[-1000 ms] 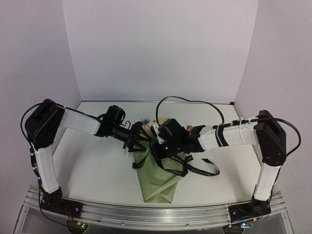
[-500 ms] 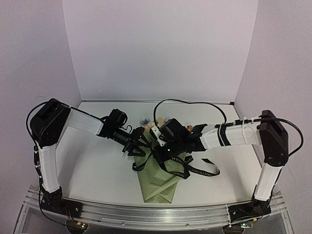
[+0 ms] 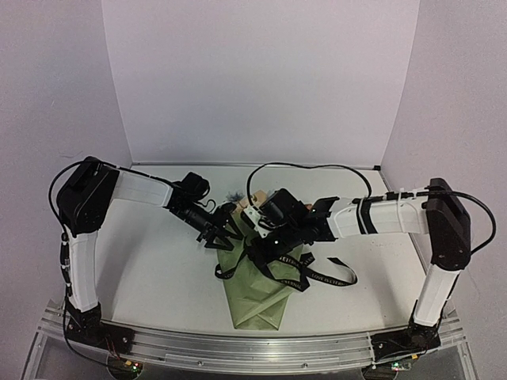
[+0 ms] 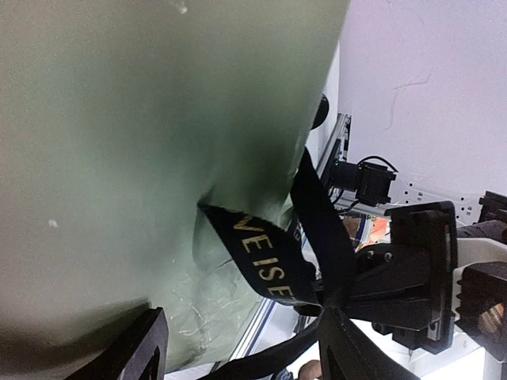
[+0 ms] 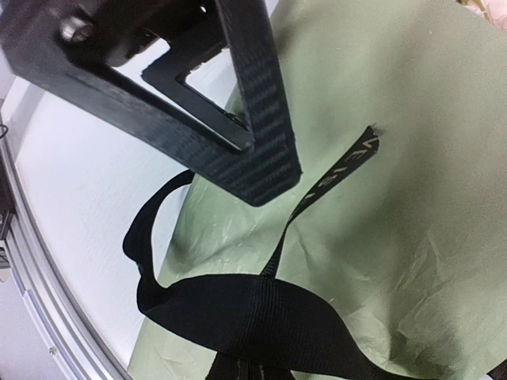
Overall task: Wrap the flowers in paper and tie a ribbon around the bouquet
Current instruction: Adjust the ribbon on the folded bouquet.
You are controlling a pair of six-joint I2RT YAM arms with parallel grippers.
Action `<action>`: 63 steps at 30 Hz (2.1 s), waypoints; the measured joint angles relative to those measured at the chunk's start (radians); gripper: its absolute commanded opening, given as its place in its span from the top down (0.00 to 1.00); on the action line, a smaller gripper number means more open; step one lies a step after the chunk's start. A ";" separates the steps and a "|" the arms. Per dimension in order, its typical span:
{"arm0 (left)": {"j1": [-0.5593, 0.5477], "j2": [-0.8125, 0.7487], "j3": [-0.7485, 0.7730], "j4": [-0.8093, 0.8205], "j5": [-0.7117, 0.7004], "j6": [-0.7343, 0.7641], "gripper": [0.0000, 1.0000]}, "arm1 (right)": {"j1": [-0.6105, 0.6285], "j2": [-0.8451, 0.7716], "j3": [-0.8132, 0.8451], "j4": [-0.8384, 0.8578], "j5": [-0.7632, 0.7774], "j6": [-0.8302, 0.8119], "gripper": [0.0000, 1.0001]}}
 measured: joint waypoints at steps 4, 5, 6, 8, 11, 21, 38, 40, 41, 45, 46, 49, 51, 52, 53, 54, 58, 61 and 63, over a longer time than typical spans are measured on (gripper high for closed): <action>0.000 0.018 0.002 -0.040 -0.016 0.039 0.32 | 0.000 0.000 0.012 -0.021 -0.024 0.000 1.00; 0.000 0.020 0.002 -0.040 -0.019 0.040 0.32 | 0.000 0.000 0.018 -0.027 -0.030 0.000 1.00; 0.000 0.021 0.002 -0.038 -0.022 0.040 0.32 | 0.000 0.000 0.027 -0.033 -0.036 0.000 1.00; 0.000 0.021 0.000 -0.026 -0.031 0.038 0.32 | 0.000 0.000 0.040 -0.039 -0.041 0.001 1.00; 0.000 0.021 -0.002 -0.010 -0.045 0.038 0.32 | -0.008 0.000 0.056 -0.044 -0.047 0.013 1.00; -0.002 0.015 -0.034 0.034 -0.117 0.011 0.34 | -0.048 0.000 0.052 -0.083 -0.033 0.115 0.69; -0.088 -0.028 -0.039 0.022 -0.291 -0.074 0.49 | -0.048 -0.105 -0.042 -0.133 0.045 0.177 0.39; -0.090 -0.042 -0.044 0.015 -0.313 -0.083 0.52 | -0.048 -0.127 -0.042 -0.147 0.063 0.165 0.39; -0.092 -0.053 -0.048 0.011 -0.326 -0.091 0.54 | -0.048 -0.134 -0.042 -0.156 0.073 0.156 0.39; -0.105 -0.109 -0.059 -0.005 -0.362 -0.095 0.60 | -0.048 -0.137 -0.039 -0.203 0.108 0.114 0.39; -0.113 -0.121 -0.060 -0.007 -0.368 -0.095 0.62 | -0.048 -0.137 -0.039 -0.215 0.116 0.105 0.39; -0.144 -0.144 -0.068 -0.014 -0.382 -0.100 0.64 | -0.048 -0.136 -0.034 -0.237 0.128 0.084 0.39; -0.167 -0.150 -0.078 -0.024 -0.401 -0.103 0.62 | -0.048 -0.136 -0.033 -0.243 0.131 0.076 0.39; -0.177 -0.151 -0.082 -0.033 -0.413 -0.104 0.57 | -0.048 -0.136 -0.033 -0.246 0.132 0.074 0.39; -0.189 -0.152 -0.083 -0.049 -0.437 -0.109 0.55 | -0.048 -0.136 -0.033 -0.248 0.133 0.071 0.39; -0.198 -0.154 -0.085 -0.061 -0.460 -0.112 0.54 | -0.048 -0.136 -0.033 -0.251 0.134 0.068 0.39; -0.218 -0.196 -0.095 -0.117 -0.607 -0.149 0.48 | -0.048 -0.136 -0.033 -0.256 0.145 0.060 0.39; -0.227 -0.238 -0.094 -0.150 -0.732 -0.183 0.46 | -0.048 -0.141 -0.039 -0.256 0.162 0.056 0.38; -0.232 -0.249 -0.091 -0.165 -0.799 -0.205 0.41 | -0.048 -0.154 -0.053 -0.255 0.173 0.054 0.37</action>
